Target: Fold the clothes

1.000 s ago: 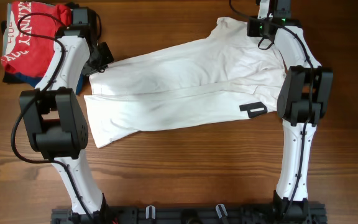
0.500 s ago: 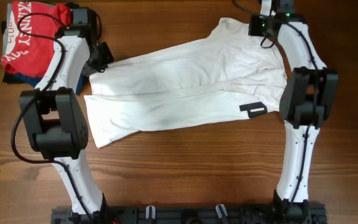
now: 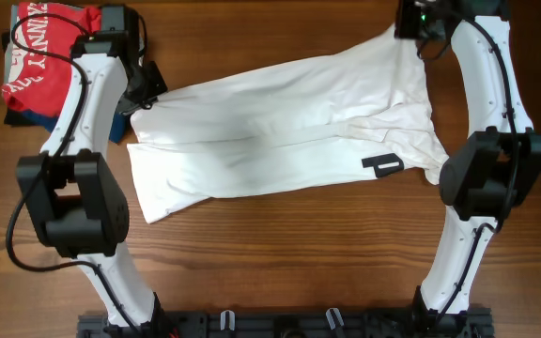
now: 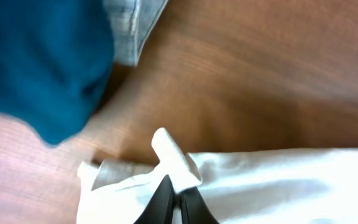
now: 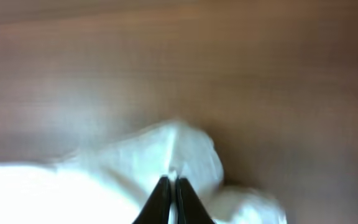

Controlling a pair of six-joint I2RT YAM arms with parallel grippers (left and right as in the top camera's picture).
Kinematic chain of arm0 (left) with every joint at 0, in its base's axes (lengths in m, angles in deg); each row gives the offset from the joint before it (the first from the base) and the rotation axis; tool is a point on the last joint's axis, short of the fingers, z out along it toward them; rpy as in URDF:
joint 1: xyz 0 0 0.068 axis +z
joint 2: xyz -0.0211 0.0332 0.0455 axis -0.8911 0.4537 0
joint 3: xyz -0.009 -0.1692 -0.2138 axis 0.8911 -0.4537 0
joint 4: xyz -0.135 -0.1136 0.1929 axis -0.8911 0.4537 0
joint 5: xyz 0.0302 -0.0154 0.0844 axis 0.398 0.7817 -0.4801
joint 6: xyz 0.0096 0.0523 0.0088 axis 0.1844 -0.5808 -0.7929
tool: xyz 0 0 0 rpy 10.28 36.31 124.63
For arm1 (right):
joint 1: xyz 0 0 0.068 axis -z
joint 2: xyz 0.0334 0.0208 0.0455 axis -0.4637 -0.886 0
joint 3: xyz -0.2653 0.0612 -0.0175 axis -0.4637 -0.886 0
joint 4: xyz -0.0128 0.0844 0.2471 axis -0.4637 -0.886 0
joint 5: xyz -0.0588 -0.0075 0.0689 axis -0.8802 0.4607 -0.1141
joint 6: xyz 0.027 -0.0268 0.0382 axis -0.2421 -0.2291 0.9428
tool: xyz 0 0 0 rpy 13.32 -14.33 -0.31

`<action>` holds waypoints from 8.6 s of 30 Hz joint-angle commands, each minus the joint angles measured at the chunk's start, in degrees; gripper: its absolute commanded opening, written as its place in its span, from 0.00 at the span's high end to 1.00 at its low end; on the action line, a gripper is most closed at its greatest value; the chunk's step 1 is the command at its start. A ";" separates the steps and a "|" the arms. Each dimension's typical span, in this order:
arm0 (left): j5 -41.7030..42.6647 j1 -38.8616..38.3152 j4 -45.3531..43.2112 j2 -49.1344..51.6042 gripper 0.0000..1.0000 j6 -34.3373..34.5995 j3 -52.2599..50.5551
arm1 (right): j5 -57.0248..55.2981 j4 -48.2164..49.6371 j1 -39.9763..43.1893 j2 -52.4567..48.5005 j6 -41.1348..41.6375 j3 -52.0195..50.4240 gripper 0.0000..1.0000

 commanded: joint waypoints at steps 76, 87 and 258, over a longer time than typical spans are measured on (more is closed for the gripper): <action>1.79 3.74 13.00 -20.13 0.00 16.63 -27.50 | 3.80 -11.52 -2.43 11.34 -5.70 -16.13 0.36; 0.98 4.87 -8.33 -21.29 0.00 19.82 -41.99 | 4.81 -11.13 -2.82 11.34 -7.17 -16.13 0.30; 12.20 -18.23 -21.75 -10.67 0.49 -0.81 -31.93 | 19.61 -9.90 -3.04 11.32 -7.04 -21.51 0.75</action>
